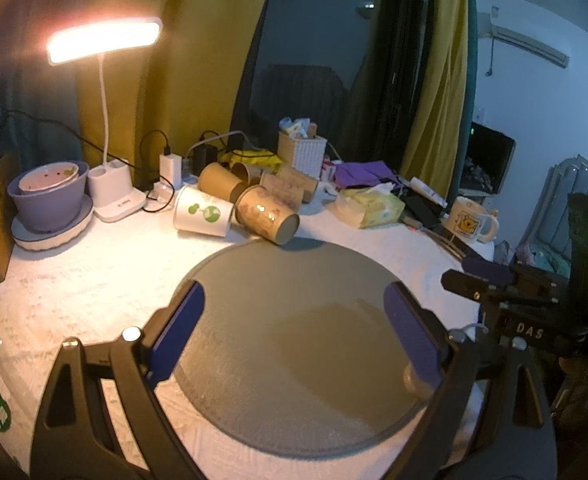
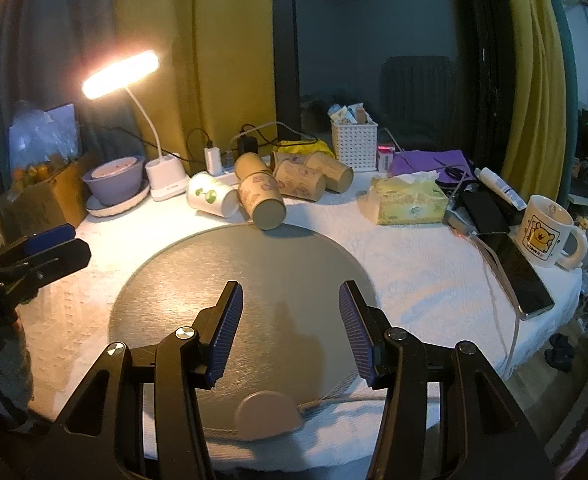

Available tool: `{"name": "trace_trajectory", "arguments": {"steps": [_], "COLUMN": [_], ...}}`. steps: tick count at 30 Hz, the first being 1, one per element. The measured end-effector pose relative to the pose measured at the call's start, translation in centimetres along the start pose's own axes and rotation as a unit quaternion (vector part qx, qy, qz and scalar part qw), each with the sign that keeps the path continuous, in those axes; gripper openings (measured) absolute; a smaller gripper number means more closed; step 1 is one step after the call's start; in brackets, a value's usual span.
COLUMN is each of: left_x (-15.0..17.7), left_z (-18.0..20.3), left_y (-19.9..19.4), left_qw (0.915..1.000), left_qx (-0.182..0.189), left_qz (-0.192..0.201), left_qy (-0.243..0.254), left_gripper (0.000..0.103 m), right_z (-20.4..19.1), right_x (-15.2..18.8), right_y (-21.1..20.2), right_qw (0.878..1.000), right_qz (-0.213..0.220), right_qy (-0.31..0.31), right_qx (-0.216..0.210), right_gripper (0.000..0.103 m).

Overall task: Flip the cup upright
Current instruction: 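Move the left tool toward the tipped brown printed paper cup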

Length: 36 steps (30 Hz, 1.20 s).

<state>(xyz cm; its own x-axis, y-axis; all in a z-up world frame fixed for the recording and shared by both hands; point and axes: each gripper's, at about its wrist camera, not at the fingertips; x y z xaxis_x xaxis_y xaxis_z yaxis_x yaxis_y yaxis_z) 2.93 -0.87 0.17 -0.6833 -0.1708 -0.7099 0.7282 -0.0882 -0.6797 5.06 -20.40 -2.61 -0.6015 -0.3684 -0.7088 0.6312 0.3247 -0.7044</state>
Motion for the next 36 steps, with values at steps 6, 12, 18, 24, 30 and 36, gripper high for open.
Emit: {"name": "trace_trajectory", "arguments": {"steps": [6,12,18,24,30,36], "left_x": [-2.2,-4.9,-7.6,-10.6,-13.7,-14.9], "left_z": [-0.4,-0.8,-1.3,-1.0,-0.6,-1.5], "left_y": [3.9,8.4,12.8,15.8,19.5,22.7], "left_qw": [0.9990,0.9967,0.9928,0.9914,0.9865,0.9761], "left_qx": [0.006,0.011,-0.002,-0.008,-0.002,-0.016], "left_qz": [-0.044,-0.077,-0.112,-0.122,-0.149,-0.184], "left_qy": [-0.006,-0.021,-0.040,-0.046,-0.068,-0.115], "left_gripper": [0.092,0.092,0.092,0.092,0.092,0.092], "right_z": [2.8,5.2,6.5,7.8,10.0,11.7], "right_x": [-2.1,-4.3,-6.7,-9.5,-12.2,-14.4], "right_y": [2.9,6.8,10.0,12.1,13.7,15.1], "right_qw": [1.000,0.998,0.997,0.997,0.996,0.996], "right_qz": [-0.022,-0.052,-0.066,-0.067,-0.056,-0.050], "right_qy": [0.009,0.016,0.004,-0.004,0.012,0.015], "right_qx": [-0.009,-0.021,-0.029,-0.043,-0.063,-0.077], "right_gripper": [0.065,0.066,0.066,0.066,0.066,0.066]}}
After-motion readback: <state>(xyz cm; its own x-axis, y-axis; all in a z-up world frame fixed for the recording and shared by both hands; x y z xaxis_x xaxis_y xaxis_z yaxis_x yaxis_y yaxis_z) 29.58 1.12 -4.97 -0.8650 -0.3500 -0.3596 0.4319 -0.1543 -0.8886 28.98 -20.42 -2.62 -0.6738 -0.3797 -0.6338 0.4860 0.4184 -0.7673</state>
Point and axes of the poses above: each gripper's, at about its wrist camera, not at the fingertips, and y roughly the way its jaws point, z to its right, x to its underside, and after that the axes turned 15 degrees about -z, right-handed
